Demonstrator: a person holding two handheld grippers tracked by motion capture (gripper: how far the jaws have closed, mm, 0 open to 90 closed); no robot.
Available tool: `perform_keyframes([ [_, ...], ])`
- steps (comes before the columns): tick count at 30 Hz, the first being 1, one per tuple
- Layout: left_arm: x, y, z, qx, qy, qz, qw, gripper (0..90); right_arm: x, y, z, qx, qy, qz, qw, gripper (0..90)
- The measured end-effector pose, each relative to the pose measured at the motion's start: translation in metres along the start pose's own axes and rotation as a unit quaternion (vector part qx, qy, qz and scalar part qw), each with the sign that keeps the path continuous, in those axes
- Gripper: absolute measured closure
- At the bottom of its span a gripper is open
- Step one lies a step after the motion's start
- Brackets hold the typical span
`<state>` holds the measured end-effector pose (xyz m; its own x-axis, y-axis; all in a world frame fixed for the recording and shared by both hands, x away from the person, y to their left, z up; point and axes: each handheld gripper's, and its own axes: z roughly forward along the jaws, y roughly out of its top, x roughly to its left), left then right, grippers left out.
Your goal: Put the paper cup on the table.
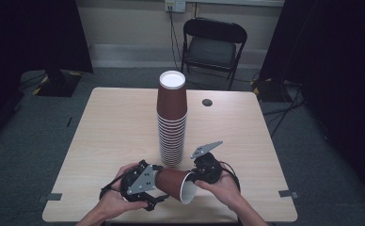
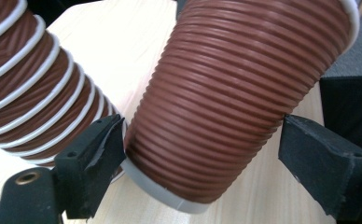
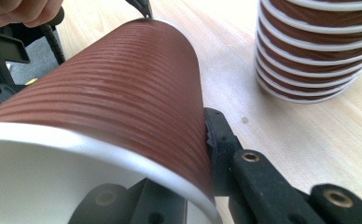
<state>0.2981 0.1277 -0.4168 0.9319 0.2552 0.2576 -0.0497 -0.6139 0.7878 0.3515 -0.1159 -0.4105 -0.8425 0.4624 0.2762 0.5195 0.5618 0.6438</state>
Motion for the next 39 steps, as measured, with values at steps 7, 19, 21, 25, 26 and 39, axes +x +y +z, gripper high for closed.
perform_keyframes([
  [7,-0.008,0.002,0.009,0.014,0.002,0.027,0.9995,9.1,0.001,0.002,0.001,0.014,0.005,0.006,0.9999,86.4],
  [19,-0.014,0.005,0.022,0.009,0.002,0.042,0.9991,11.2,0.008,0.013,0.009,0.022,0.003,0.004,0.9997,87.7],
  [21,-0.015,0.006,0.022,0.013,0.005,0.044,0.9989,11.3,0.007,0.014,0.011,0.025,0.005,0.015,0.9996,87.7],
  [25,-0.016,0.007,0.023,0.004,0.008,0.043,0.9990,10.2,0.007,0.017,0.015,0.033,0.006,0.024,0.9992,87.8],
  [26,-0.017,0.008,0.024,0.003,0.004,0.047,0.9989,10.2,0.008,0.018,0.016,0.035,0.005,0.022,0.9991,87.8],
  [39,-0.017,0.009,0.022,-0.022,0.013,0.053,0.9983,7.0,0.016,0.028,0.029,0.058,0.003,0.037,0.9977,88.0],
])
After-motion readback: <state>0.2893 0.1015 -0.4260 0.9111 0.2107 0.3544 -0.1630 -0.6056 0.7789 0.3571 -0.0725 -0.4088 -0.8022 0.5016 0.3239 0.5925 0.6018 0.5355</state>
